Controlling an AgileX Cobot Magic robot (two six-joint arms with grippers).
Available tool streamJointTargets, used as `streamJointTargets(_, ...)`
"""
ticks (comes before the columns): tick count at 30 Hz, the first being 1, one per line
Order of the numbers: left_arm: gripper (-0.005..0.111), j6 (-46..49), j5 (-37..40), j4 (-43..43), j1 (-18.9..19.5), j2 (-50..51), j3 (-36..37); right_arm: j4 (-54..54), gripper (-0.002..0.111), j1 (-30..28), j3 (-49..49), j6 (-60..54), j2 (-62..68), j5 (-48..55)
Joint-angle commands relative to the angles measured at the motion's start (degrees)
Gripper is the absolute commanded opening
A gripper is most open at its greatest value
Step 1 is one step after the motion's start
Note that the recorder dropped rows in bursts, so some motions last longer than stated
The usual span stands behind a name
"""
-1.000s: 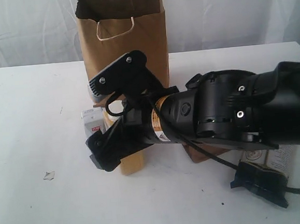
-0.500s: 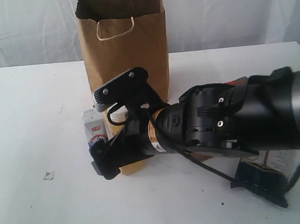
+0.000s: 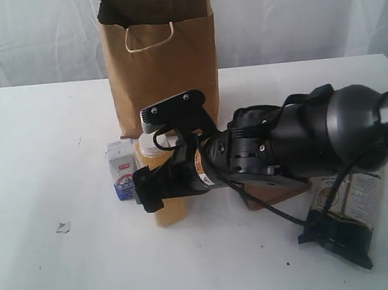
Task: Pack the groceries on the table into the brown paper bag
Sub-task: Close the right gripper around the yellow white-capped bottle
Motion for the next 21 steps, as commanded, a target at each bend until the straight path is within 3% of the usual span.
streamJointTargets(1,0.000,0.2,-0.2,0.2,-0.3,-0.7,0.3,-1.6,0.105,-0.8,-0.1,0.2,2.5,-4.5)
streamJointTargets(4,0.000,0.3,-0.2,0.2,-0.3,-0.7,0.3,-1.3,0.102,-0.8,-0.6,0.8,2.8,-4.1)
streamJointTargets(11,0.000,0.3,-0.3,0.2,-0.3,-0.7,0.3,-1.6,0.070,-0.8,-1.8,1.8,4.9,-3.3)
streamJointTargets(17,0.000,0.3,-1.8,0.2,-0.3,-0.7,0.3,-1.5,0.062,-0.8,-1.8,1.8,6.1,-10.4)
streamJointTargets(21,0.000,1.1,-4.0,0.2,-0.3,-0.7,0.3,-1.5,0.038,-0.8,-1.8,1.6,6.1,-4.6)
